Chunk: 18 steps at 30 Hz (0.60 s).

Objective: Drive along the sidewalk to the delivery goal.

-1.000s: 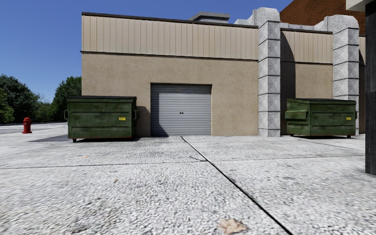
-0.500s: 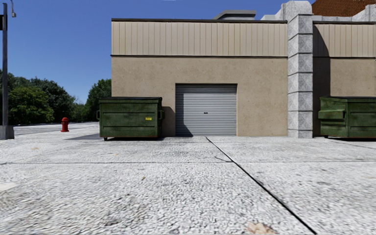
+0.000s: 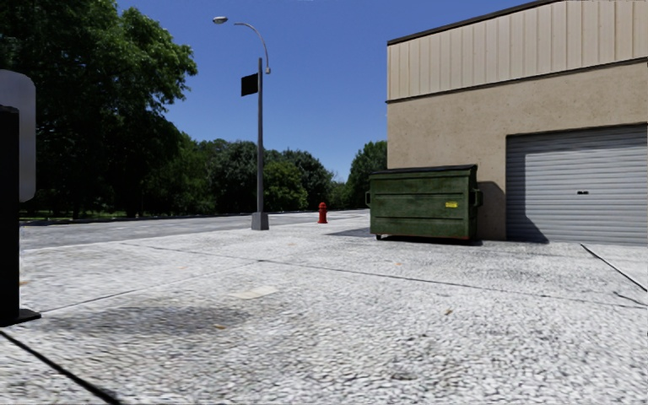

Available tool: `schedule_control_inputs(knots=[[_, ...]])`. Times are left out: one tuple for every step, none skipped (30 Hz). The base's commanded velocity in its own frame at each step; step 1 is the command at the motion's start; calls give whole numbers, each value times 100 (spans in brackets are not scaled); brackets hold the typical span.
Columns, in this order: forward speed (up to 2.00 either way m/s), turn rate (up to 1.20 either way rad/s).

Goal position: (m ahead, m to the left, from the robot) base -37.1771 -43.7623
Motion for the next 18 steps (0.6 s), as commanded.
schedule_control_inputs(knots=[[0,120],[0,120],[0,120],[0,120],[0,120],[0,120],[0,120],[0,120],[0,120],[0,120],[0,120],[0,120],[0,120],[0,120],[0,120],[0,120],[0,120],[0,120]])
